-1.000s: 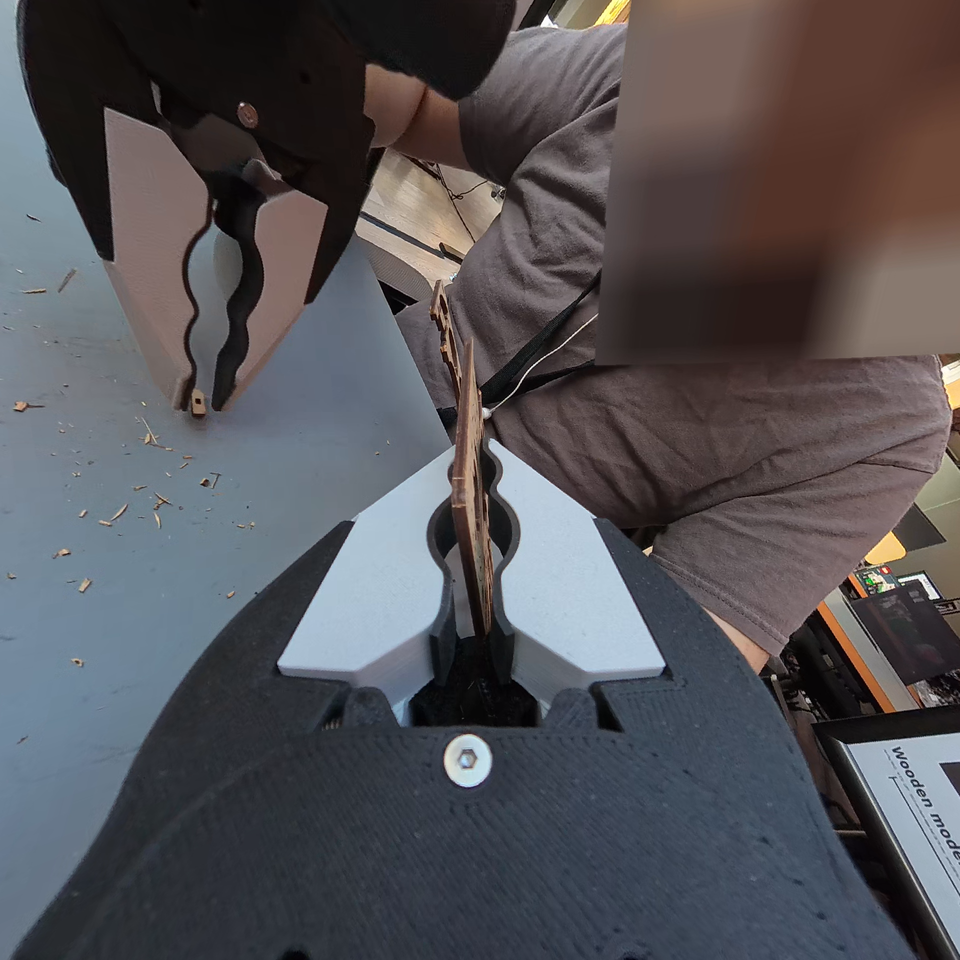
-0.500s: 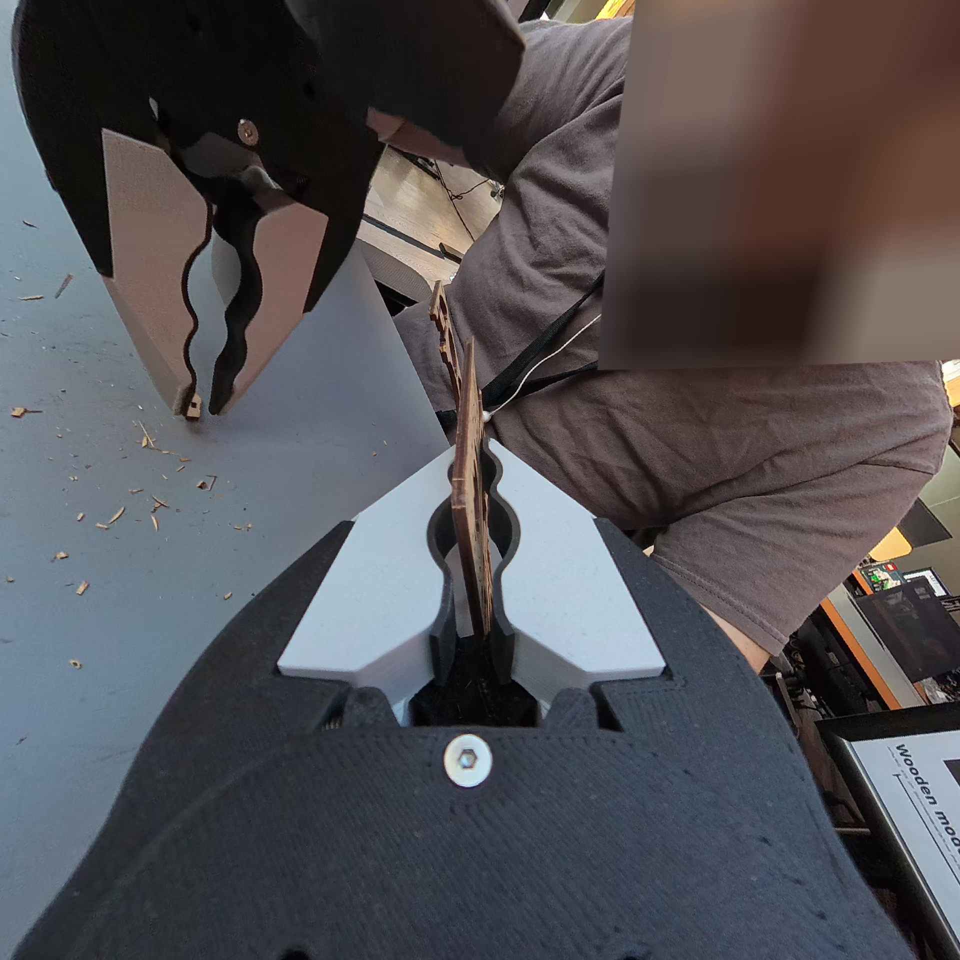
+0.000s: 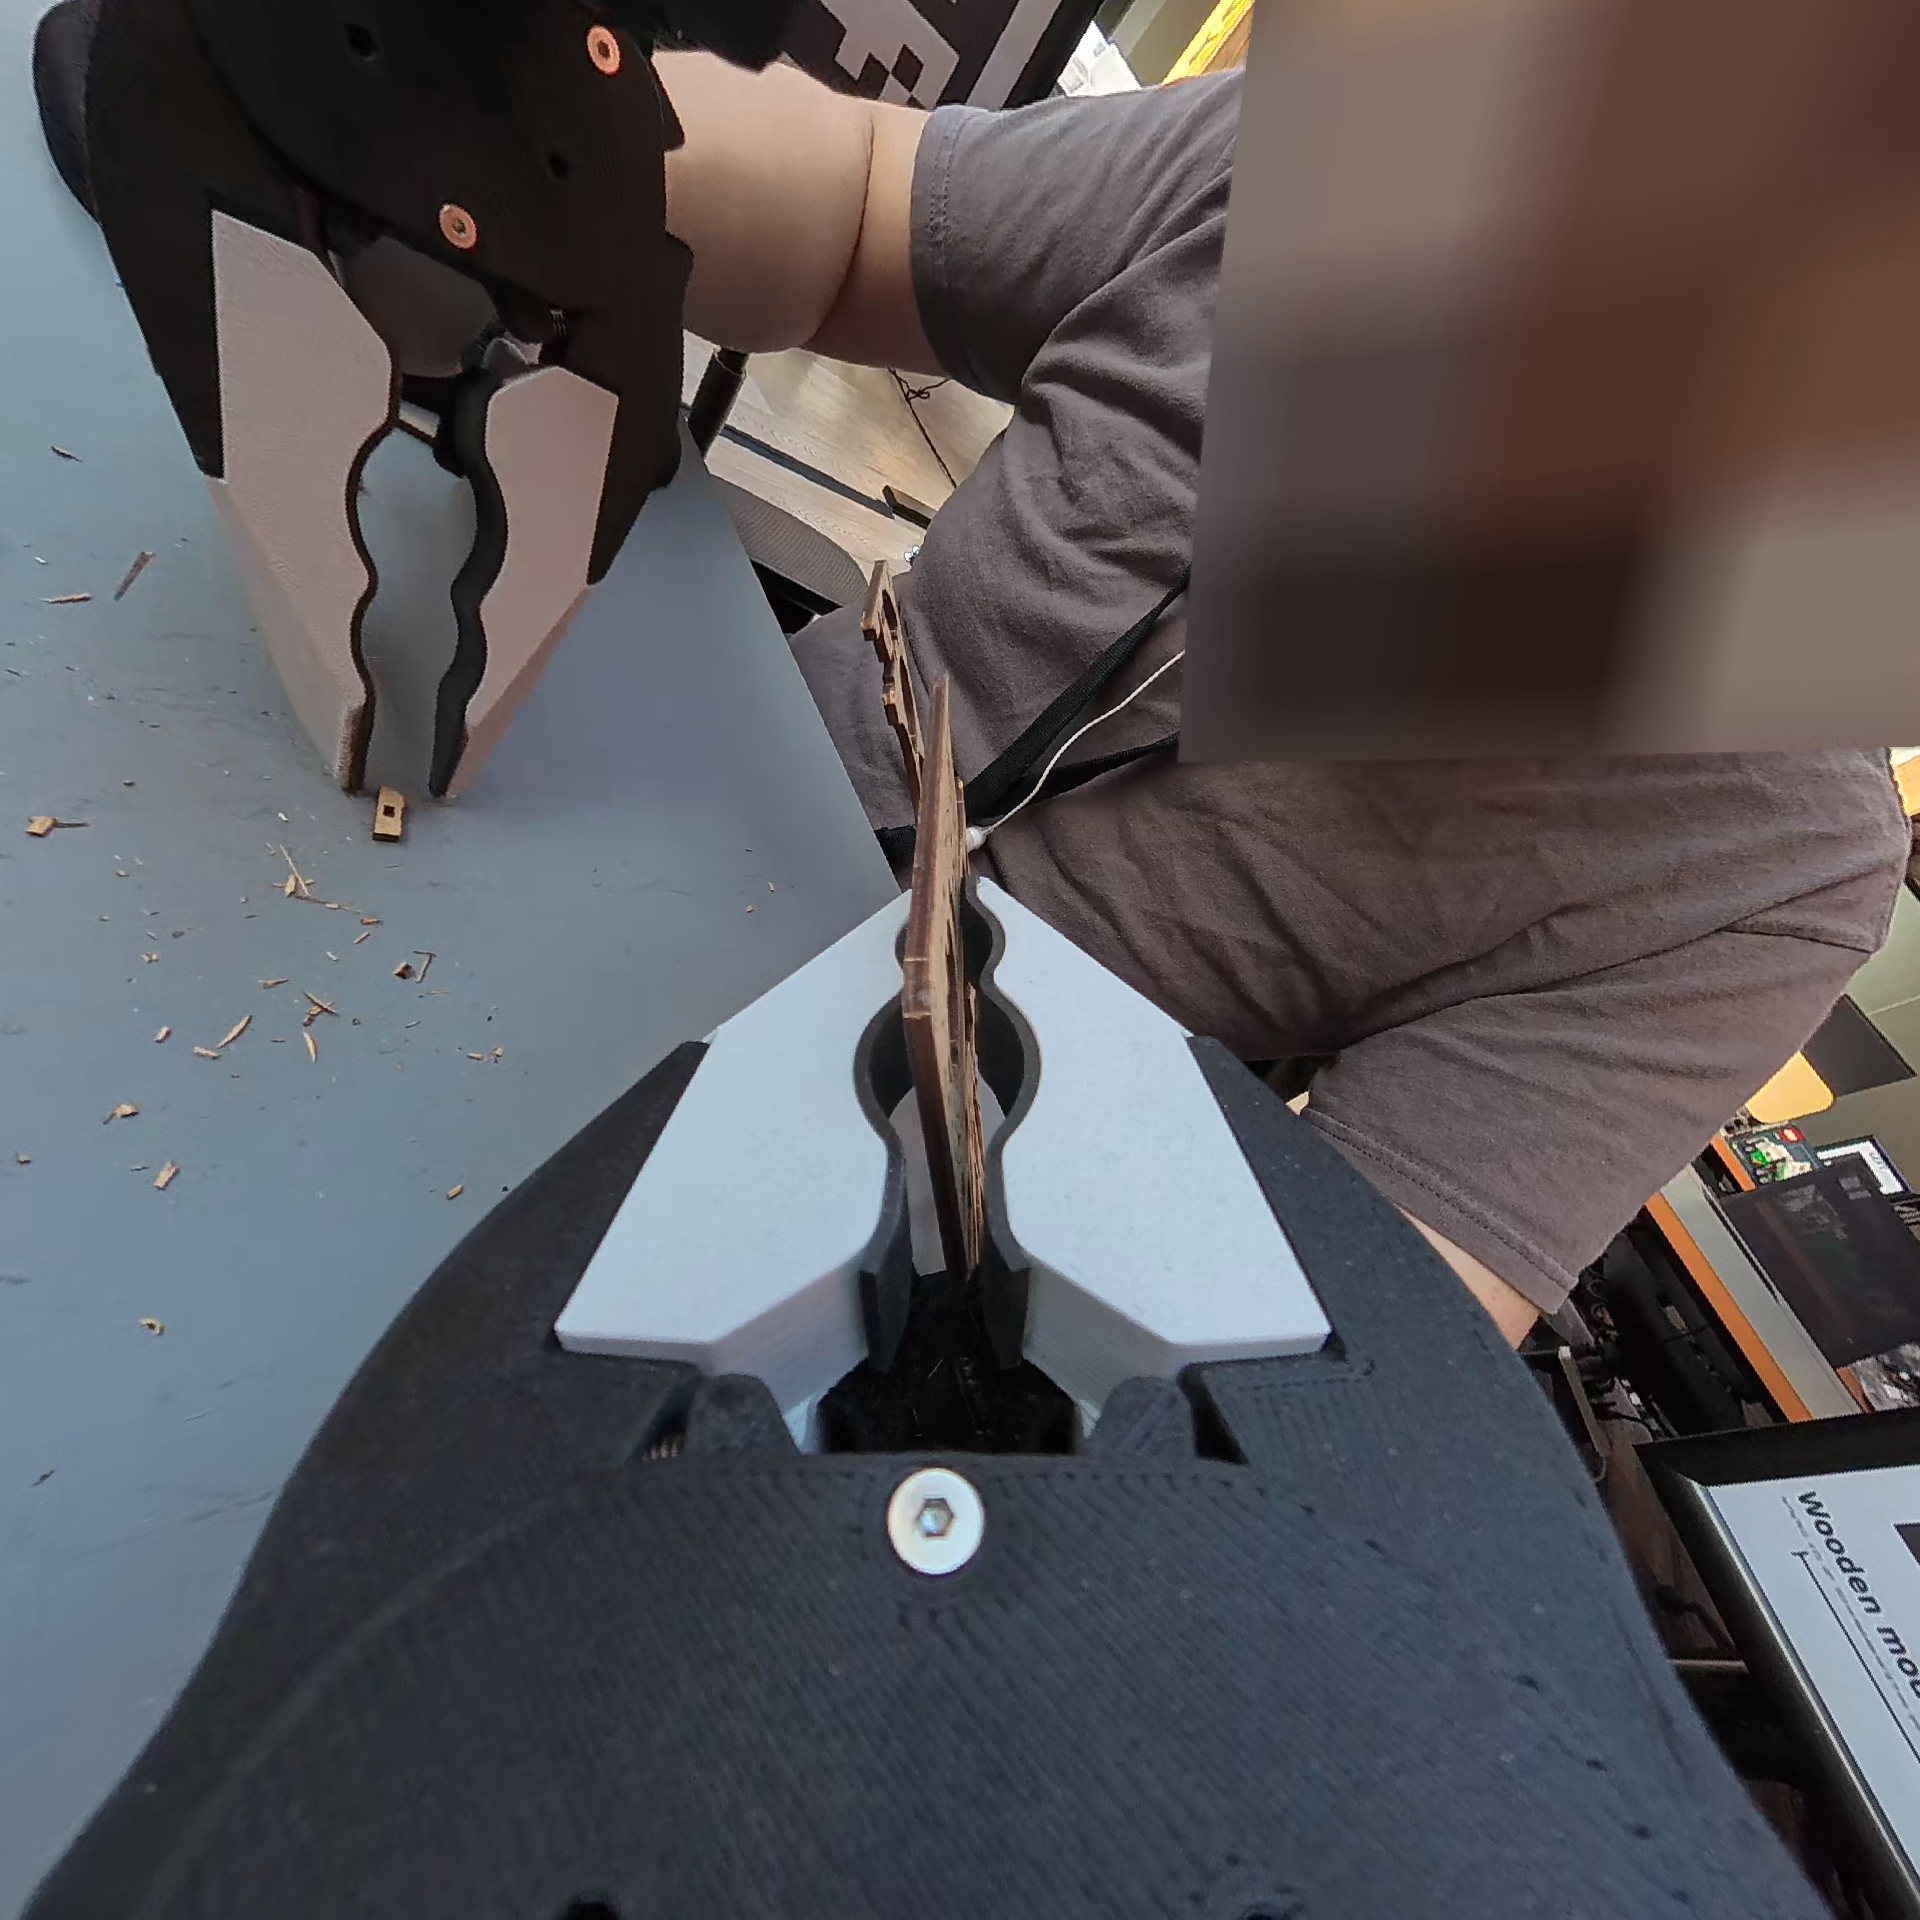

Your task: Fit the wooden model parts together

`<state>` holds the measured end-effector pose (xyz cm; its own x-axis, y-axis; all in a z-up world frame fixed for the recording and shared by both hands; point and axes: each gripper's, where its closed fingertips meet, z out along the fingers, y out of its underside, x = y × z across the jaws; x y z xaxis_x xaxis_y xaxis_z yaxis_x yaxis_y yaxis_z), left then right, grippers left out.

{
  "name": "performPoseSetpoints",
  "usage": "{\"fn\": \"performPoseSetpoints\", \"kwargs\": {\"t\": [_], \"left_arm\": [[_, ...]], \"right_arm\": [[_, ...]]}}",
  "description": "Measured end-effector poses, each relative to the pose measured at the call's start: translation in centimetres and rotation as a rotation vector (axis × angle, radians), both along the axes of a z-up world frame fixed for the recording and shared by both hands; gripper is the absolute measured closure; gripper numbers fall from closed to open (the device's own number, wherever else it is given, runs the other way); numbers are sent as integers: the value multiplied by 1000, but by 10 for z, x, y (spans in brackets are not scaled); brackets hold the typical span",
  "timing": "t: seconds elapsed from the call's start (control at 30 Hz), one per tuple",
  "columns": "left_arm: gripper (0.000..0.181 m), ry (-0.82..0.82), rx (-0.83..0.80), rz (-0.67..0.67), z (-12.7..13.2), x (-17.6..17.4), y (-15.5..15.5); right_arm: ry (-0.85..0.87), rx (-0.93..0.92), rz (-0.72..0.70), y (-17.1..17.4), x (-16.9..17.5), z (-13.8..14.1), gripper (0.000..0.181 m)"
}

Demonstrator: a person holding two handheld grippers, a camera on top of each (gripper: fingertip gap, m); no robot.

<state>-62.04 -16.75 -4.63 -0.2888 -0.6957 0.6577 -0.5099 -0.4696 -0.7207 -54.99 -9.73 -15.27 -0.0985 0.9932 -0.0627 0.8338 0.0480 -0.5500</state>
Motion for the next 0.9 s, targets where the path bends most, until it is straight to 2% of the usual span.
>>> {"fn": "performPoseSetpoints", "kwargs": {"t": [0.27, 0.37, 0.43, 0.47, 0.53, 0.67, 0.73, 0.8, 0.9], "left_arm": [[181, -4, 3, 0, 1, -1, 0], [181, -4, 3, -2, 1, -1, -1], [181, -6, 2, -2, 1, -1, 0], [181, -8, 2, -2, 1, -1, -1], [181, -13, 3, -4, 2, -1, -1], [181, -13, -5, -8, 2, 0, -1], [181, -7, -7, -13, 0, 0, -1], [181, -4, -7, -15, 0, 1, -2], [181, -3, 0, -17, 0, 1, -3]], "right_arm": [[55, 11, -13, 1, -3, 0, 178], [95, -108, -56, -3, 6, 13, 178], [129, -223, -128, -1, 29, 31, 179], [125, -266, -177, 4, 50, 39, 179], [5, -302, -298, 17, 114, 45, 178], [-472, -400, -509, 21, 276, 43, 179], [-716, -502, -578, 8, 339, 44, 179], [-971, -578, -626, -6, 385, 46, 179], [-1201, -640, -568, -20, 411, 46, 179]]}}
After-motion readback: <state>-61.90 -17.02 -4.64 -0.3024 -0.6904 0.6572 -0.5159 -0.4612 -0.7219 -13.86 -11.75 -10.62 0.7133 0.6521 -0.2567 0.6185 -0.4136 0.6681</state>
